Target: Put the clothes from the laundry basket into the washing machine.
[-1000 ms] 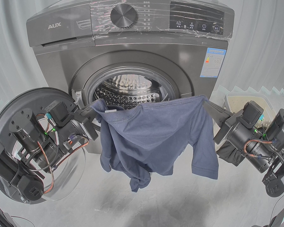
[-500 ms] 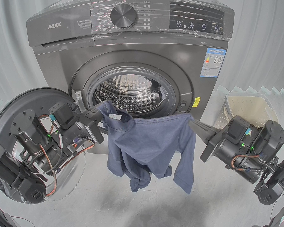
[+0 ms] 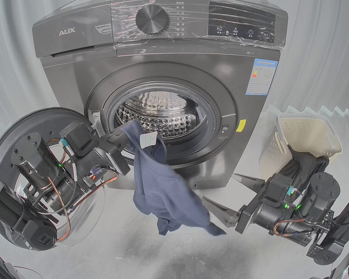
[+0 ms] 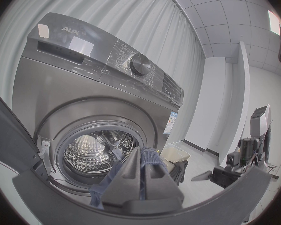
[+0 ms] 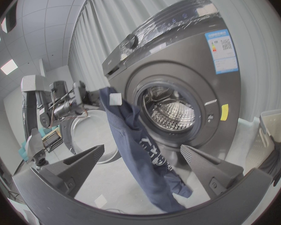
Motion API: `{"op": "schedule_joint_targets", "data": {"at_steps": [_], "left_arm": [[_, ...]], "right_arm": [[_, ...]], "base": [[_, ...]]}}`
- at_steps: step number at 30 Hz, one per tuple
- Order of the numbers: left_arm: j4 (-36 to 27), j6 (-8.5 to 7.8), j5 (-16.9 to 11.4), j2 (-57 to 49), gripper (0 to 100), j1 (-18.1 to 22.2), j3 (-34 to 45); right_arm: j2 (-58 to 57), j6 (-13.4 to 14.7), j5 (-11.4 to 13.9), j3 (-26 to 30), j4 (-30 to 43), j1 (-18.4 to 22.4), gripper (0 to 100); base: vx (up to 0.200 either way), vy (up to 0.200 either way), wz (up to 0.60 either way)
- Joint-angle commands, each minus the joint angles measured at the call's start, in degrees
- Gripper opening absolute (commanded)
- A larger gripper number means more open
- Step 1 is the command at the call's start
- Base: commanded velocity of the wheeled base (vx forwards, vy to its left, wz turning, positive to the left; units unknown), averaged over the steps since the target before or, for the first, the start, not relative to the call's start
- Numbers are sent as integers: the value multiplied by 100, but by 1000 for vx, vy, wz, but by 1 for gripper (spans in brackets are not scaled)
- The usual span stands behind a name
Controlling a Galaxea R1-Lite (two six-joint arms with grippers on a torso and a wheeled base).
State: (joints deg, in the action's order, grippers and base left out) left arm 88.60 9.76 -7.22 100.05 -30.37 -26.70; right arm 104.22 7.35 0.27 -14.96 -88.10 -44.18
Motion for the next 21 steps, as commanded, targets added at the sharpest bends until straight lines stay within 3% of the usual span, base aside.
{"op": "schedule_joint_targets", "data": {"at_steps": [1,14,21], "left_arm": [[8,-18,1,-47,0,-39,24],[8,-45,-8,-20,0,-171,42],[8,-45,-8,-38,0,-259,15]], "right_arm": [[266,38,-27,125,-5,-275,100],[995,38,-71,-385,-5,-223,100],[1619,-32,-18,-1220,-5,-346,100]], "base": [[0,0,0],[0,0,0],[0,0,0]]}}
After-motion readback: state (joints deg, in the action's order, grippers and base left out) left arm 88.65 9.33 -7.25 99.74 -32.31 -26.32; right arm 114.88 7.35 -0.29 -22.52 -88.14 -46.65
